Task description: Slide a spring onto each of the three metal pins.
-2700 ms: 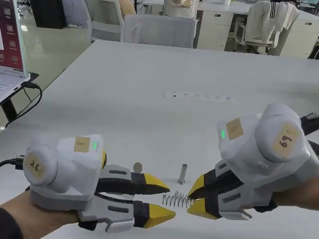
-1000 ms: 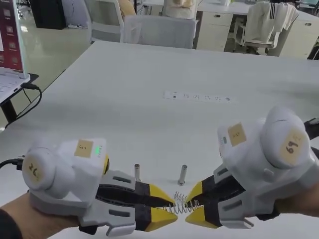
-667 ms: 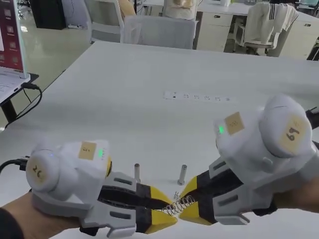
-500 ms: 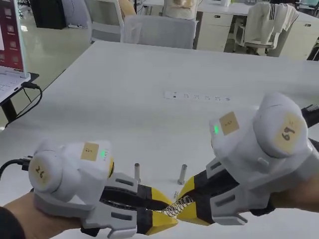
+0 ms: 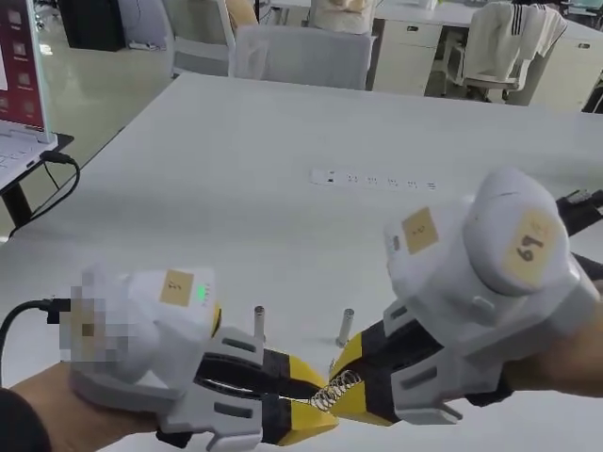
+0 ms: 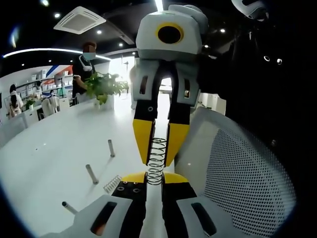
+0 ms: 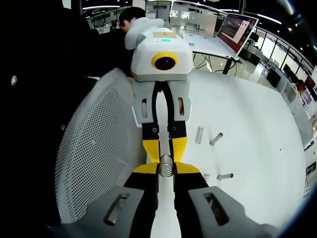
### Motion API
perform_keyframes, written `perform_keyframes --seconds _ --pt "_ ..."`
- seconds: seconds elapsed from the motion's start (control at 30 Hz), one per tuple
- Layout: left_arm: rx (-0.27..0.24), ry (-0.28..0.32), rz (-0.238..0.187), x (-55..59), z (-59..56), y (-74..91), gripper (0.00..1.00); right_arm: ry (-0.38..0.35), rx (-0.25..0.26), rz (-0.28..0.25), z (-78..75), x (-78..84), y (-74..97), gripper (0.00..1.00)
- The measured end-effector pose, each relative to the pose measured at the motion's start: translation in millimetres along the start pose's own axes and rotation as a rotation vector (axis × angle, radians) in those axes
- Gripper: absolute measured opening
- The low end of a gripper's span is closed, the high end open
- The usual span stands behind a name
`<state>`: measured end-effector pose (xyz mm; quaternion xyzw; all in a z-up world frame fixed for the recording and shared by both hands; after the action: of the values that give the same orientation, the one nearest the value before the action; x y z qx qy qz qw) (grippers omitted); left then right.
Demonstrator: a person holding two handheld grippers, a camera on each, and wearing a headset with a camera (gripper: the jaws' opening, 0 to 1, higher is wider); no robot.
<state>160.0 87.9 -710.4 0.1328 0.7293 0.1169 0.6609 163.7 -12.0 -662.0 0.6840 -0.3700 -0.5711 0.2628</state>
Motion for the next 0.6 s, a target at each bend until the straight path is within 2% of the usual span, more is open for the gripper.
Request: perform_keyframes --seconds 0.4,0.6 --pt "-0.002 0.001 0.001 0.9 1.0 -0.4 0.04 0.000 -0.002 0.003 -0.6 -1.0 -1.2 0.08" --pt "-0.014 0.010 -0.010 0.4 2.2 0.8 0.13 -0.001 0.002 0.007 -1.8 0.1 -0.7 0.08"
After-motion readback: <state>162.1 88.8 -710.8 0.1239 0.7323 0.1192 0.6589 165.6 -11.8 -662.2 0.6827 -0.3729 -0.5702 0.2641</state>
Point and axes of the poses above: the centre of the closed fingertips' face, and the gripper's own axes: y roughly backward along the fingers, z roughly to its left, x roughly out of its underside, the point moved 8 cm from there along y, roughly backward along the fingers, and after that the axes turned 12 degrees about x, right-handed, at the moved point
